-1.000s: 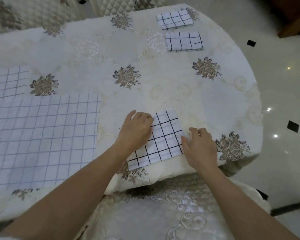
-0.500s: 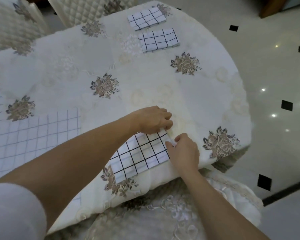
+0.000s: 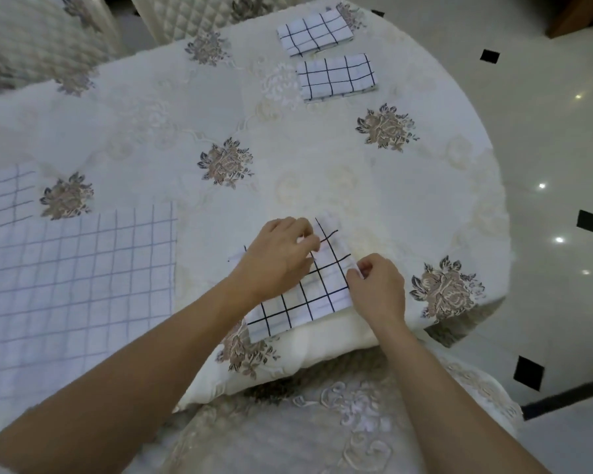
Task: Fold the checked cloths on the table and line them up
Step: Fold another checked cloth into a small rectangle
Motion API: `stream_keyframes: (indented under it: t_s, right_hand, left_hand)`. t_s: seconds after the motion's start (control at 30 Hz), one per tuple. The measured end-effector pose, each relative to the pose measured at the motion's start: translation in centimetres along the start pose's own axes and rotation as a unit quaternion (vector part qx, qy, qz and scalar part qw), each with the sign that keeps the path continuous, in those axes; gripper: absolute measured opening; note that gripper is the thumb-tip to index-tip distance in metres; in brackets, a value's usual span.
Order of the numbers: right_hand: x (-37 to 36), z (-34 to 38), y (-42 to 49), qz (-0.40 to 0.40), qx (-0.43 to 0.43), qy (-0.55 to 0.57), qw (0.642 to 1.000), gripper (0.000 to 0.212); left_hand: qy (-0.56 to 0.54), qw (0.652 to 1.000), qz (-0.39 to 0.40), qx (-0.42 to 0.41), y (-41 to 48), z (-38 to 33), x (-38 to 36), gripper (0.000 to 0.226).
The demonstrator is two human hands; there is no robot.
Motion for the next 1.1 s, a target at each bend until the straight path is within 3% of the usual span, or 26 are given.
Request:
stream_keyframes:
  t_s: [0.13,0.33,0.77,0.93,1.1]
  right_hand:
    - [0.2,0.2,0.1,-0.007,0.000,0.017,1.000,0.008]
    - [0.2,0.2,0.1,-0.037,-0.001,0.035,0.999,0.014]
    - [0.3,1.8,-1.7,-0.084,0.048,0.061,0.993,0.010]
    - [-0.3,5.7,-5.2,-0.116,0.151,0.058,0.980,0.005]
    - [-3.5,8.8,-9.5,-0.144,0.277,-0.029,0.950,0.006]
  left_hand:
    - [0.036,0.993,0.038,0.109,-8.1,-0.1,-2.0,0.032]
    - [0.053,0.969,0.049,0.236,-10.5,-0.6,-4.9,0.063]
    - [0.050,0.964,0.014,0.261,-11.0,-0.5,-6.1,0.075]
    - [0.042,0.964,0.016,0.263,-11.2,-0.6,-6.3,0.076]
    - [0.018,0.964,0.030,0.263,-12.1,0.3,-5.5,0.067]
Point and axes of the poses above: each hand's wrist, its own y-axis towards the middle knuckle, its own x-axis out of the back of the hand, z = x × y, the point moved 7 cm from there along y, towards the middle knuckle, and after that the axes turned 3 degrees about -z, right-handed, at the moved point
